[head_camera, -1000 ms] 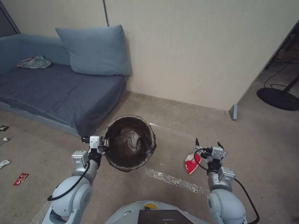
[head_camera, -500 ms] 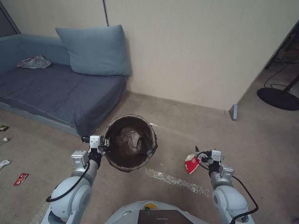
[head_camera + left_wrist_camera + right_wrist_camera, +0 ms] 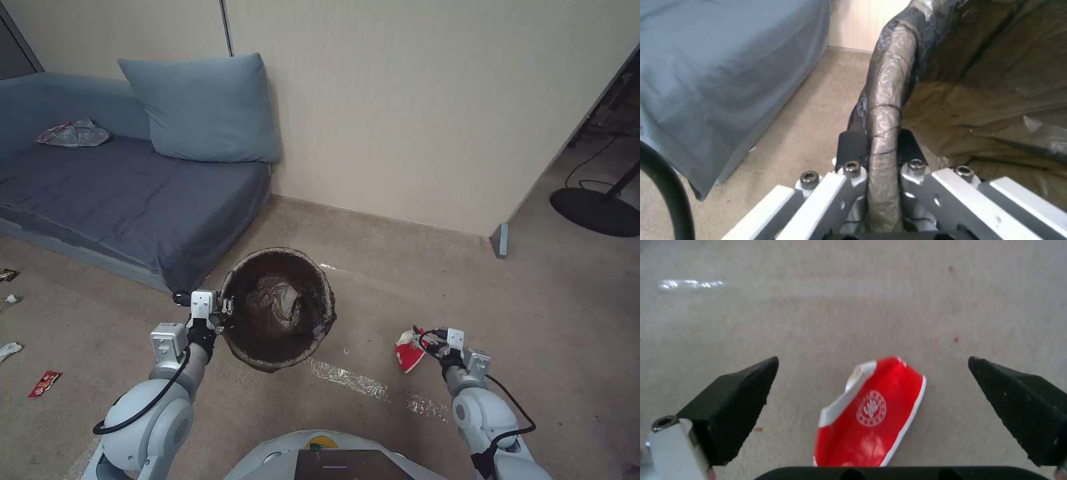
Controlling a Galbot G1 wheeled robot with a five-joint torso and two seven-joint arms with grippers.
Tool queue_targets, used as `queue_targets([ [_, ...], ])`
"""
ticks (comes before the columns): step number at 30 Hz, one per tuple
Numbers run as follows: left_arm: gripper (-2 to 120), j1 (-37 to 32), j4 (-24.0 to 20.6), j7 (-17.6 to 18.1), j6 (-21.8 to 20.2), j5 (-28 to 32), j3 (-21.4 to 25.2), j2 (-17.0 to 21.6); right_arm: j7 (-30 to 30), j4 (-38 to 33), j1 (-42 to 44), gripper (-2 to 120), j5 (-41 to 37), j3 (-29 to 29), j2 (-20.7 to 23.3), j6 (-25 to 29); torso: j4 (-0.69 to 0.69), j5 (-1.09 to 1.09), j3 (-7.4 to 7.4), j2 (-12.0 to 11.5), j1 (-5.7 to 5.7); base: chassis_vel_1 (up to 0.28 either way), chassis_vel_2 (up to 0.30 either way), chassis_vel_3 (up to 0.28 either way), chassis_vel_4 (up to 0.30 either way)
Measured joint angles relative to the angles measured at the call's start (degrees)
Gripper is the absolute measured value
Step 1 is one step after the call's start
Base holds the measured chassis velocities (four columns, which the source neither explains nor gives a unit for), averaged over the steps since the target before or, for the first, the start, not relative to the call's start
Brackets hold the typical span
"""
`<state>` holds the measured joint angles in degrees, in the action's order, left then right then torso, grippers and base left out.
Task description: Pick up the trash bin, then pick up the garbage from the floor and place it into the trash bin.
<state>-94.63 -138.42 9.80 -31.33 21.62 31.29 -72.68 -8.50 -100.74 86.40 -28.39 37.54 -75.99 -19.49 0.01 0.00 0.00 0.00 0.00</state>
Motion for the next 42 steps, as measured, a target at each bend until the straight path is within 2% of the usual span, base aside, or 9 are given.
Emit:
queue_targets([
  [11,2,-0.10,-0.12,0.04,-0.13,0.01,-0.45,0.39,-1.75,7.12,-3.68,100,-1.57,-1.12,-0.76,-1.02,-0.01,0.00,0.00,0.00,0.00,0.000,0.000,0.000,0.000],
  [34,2,0.84,0.30,-0.30,-0.35,1.22,-0.56,1.57,-4.14,11.62,-7.93,100,-2.31,-2.57,-2.00,-2.58,-0.01,-0.01,0.00,0.00,0.00,0.000,0.000,0.000,0.000],
  [42,2,0.92,0.56,-0.46,-0.37,1.26,-0.61,1.55,-4.41,15.81,-10.63,100,-1.35,-3.34,-2.53,-2.65,-0.01,-0.01,0.00,0.00,0.00,0.000,0.000,0.000,0.000],
])
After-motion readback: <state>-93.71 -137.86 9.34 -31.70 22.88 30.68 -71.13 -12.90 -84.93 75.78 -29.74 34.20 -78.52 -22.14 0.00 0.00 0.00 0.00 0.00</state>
